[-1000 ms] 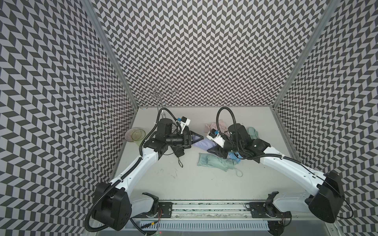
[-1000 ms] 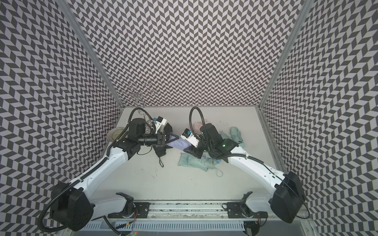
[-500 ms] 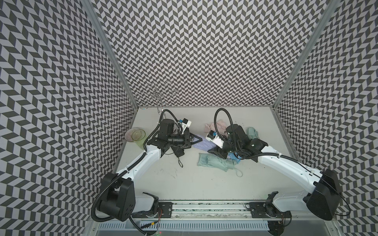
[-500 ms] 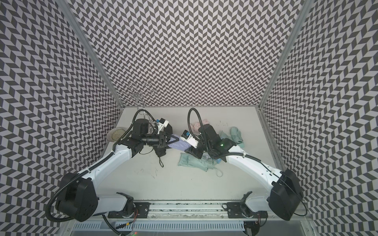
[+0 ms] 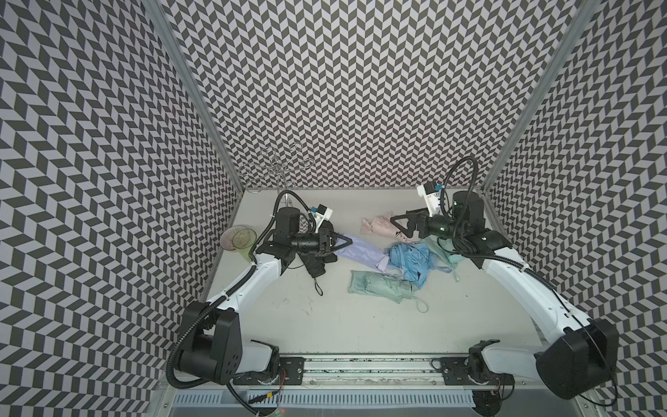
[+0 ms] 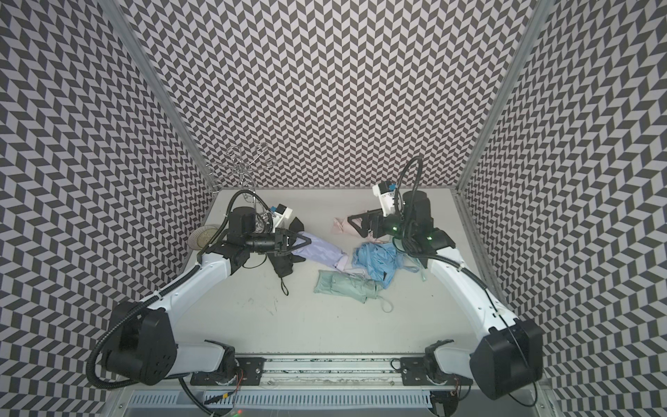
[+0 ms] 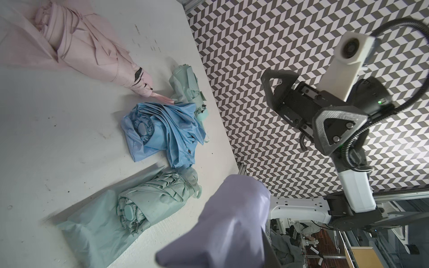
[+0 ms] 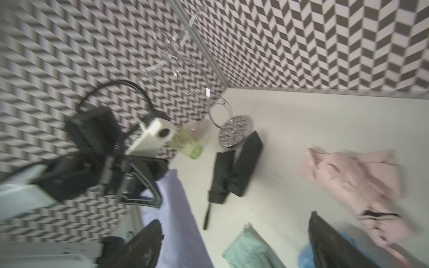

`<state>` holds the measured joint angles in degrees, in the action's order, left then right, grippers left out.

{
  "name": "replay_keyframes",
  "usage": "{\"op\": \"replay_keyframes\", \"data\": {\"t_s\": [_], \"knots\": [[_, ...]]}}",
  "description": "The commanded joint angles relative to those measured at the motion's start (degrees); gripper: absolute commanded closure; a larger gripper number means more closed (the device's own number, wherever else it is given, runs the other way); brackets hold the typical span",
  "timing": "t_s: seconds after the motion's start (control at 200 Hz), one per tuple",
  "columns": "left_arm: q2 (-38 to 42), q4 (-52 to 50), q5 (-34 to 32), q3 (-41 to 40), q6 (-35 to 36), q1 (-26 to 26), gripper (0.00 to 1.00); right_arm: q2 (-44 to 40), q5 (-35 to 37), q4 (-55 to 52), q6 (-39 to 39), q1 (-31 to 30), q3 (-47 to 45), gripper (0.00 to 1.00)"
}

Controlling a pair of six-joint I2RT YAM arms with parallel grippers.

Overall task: Take umbrellas out of sleeves
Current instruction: Take out the umbrella from the umbrella sleeve.

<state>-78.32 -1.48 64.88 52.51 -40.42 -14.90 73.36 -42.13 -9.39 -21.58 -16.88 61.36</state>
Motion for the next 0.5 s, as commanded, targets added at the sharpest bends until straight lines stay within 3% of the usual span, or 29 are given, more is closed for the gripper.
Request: {"op": "replay_keyframes", "data": {"t_s": [0.0,0.26,0.411,0.496], "knots": [[-0.5,6.2,4.8,1.6,-1.1,1.4,1.0,-1.0,-18.1,9.8,-18.3,2.0,-5.4,0.09],[-2.5,28.0,7.2,-2.5,-20.7,2.1,1.0,-6.2,-19.5,10.6,-18.5,2.3,-15.3,0.21],[-2.6,28.6,7.5,-3.1,-21.6,1.3,1.0,-5.4,-21.9,15.4,-21.8,1.3,-17.1,0.39],[-2.2,28.0,7.5,-3.3,-21.0,1.3,1.0,-4.6,-21.4,14.9,-21.2,-0.2,-16.3,0.43]]}}
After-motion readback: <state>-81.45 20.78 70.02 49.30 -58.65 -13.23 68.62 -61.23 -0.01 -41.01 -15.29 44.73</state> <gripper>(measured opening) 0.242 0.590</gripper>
